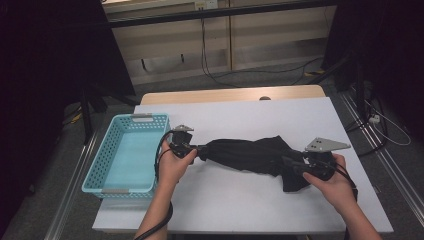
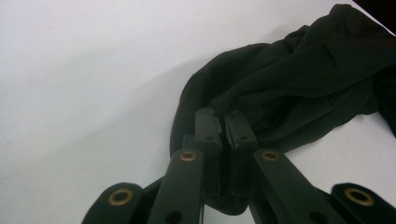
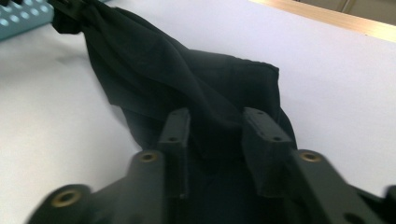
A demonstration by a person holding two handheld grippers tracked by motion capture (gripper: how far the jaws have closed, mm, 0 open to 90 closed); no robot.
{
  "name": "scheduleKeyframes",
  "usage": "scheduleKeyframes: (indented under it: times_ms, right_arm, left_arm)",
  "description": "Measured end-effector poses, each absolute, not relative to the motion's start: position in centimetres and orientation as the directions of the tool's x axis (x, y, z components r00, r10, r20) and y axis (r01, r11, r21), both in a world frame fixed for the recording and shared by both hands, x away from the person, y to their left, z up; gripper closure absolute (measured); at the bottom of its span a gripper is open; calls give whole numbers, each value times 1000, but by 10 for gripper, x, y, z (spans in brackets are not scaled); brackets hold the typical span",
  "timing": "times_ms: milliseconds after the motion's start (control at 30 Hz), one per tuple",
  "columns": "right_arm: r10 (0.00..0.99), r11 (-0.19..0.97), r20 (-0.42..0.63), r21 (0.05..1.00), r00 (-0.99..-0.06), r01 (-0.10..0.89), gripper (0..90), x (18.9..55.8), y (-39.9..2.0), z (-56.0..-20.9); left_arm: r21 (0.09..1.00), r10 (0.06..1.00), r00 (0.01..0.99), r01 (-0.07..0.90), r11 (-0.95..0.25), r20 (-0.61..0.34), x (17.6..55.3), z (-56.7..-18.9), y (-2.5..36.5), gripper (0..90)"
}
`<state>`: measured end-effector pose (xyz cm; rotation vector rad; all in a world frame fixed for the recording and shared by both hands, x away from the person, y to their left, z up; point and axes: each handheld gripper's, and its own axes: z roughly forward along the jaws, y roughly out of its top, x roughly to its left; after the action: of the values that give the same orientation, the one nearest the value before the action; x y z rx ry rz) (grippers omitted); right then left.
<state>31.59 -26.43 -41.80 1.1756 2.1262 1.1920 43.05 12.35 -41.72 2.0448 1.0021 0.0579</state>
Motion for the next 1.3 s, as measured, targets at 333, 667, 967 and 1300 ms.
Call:
scheduleKeyframes:
  times_ms: [333, 667, 967, 1300]
  right_arm:
    - [863, 245, 30, 849, -505, 468, 884, 325, -271, -421]
    - [870, 227, 33, 858, -491, 460, 893, 337, -280, -410]
    - [862, 227, 57, 845, -503, 484, 823, 346, -274, -411]
    - [839, 207, 99, 851, -535, 482, 720, 335, -267, -411]
  left_arm:
    - [715, 679, 680, 617, -328, -276, 432, -412, 126, 807]
    - [704, 666, 691, 621, -345, -282, 435, -417, 123, 895]
    - [693, 701, 657, 642, -329, -275, 440, -415, 138, 899]
    - [685, 736, 615, 667, -293, -284, 441, -419, 153, 899]
